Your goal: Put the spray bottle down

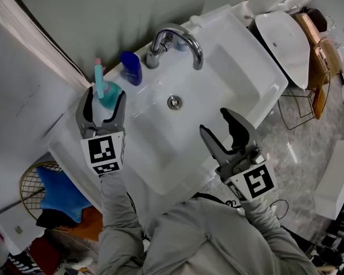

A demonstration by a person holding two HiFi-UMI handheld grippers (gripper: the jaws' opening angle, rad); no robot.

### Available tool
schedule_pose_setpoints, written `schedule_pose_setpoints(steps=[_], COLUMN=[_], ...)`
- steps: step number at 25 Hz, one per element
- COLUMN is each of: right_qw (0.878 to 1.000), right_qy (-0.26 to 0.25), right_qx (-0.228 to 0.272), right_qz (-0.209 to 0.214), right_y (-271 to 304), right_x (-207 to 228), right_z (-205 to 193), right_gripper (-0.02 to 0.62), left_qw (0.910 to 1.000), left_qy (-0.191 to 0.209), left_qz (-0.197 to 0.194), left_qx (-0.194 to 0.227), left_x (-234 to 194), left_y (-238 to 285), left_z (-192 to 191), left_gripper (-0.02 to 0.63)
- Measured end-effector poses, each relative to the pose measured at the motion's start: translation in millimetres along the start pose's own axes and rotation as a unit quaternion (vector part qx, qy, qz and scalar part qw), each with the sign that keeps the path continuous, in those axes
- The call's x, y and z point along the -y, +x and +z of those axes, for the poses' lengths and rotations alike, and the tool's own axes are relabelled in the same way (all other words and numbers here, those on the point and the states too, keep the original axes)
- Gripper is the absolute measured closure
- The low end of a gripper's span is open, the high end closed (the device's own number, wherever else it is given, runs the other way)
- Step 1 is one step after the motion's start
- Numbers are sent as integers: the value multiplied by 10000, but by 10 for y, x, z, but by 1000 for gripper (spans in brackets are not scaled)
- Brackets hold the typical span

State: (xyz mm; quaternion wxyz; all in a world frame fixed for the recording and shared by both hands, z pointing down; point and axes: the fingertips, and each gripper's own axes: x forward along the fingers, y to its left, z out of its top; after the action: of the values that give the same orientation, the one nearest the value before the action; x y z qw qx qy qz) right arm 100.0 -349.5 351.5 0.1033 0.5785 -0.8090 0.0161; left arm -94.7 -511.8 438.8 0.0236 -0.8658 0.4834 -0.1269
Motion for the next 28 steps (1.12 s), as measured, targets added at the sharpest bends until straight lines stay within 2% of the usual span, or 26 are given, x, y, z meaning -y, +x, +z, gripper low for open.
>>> schedule_pose_setpoints(steps=[15,28], right_qw=[9988,9960], right_qy=[-23,41], right_qx=[374,616], right_qz=[323,641], right_y=[-135,-377], right_x=[-142,-295], right_z=[202,267], right_gripper=[357,357], left_qw=[9991,9975], left_qy=[-12,15], left_qz=[327,598], left_qx=[261,381], left_x=[13,281], left_y=[-649,-1366], left_z=[363,544], left_gripper=[222,222])
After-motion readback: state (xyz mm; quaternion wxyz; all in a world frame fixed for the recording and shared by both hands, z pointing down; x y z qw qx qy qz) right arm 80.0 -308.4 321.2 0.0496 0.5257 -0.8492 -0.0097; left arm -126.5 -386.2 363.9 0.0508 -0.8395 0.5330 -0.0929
